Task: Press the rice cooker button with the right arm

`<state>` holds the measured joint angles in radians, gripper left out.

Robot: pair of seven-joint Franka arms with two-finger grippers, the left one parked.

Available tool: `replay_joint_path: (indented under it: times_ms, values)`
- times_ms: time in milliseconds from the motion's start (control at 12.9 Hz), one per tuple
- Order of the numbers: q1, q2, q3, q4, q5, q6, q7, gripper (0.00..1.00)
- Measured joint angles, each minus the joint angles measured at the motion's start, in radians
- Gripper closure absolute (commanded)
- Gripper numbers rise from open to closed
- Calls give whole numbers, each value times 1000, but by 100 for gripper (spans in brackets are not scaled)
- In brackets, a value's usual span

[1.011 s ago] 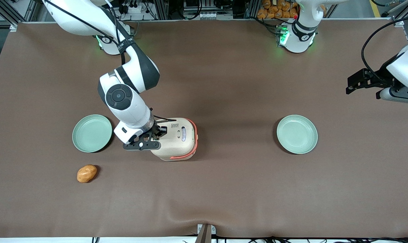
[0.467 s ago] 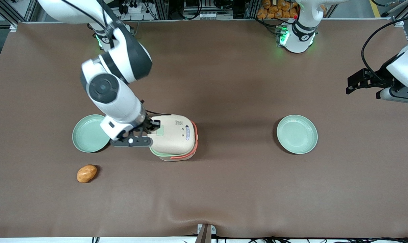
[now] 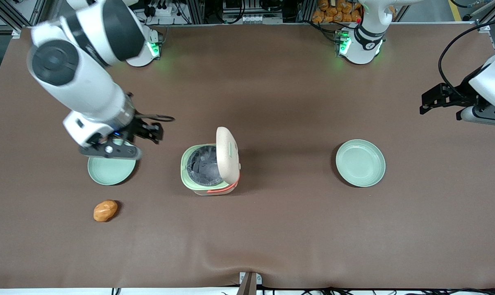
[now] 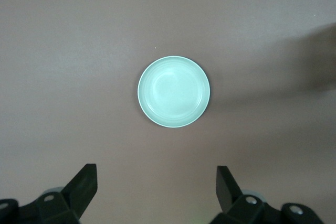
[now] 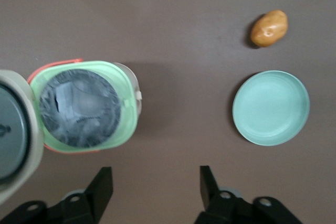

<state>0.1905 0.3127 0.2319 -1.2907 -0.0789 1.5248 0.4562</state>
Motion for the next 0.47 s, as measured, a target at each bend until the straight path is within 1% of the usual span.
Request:
replay_joint_path:
  times_ms: [156,233,311,389,467]
  values:
    - [-28,-49,-25,1,18,-80,-53,0]
    - [-35,-71,-55,1,27,-110,-76,0]
    - [-40,-92,-95,1,38,-133,-118,0]
    - [-41,-122,-168,1,58,-163,-216,0]
    - [-43,-140,-216,1,70,-178,-279,0]
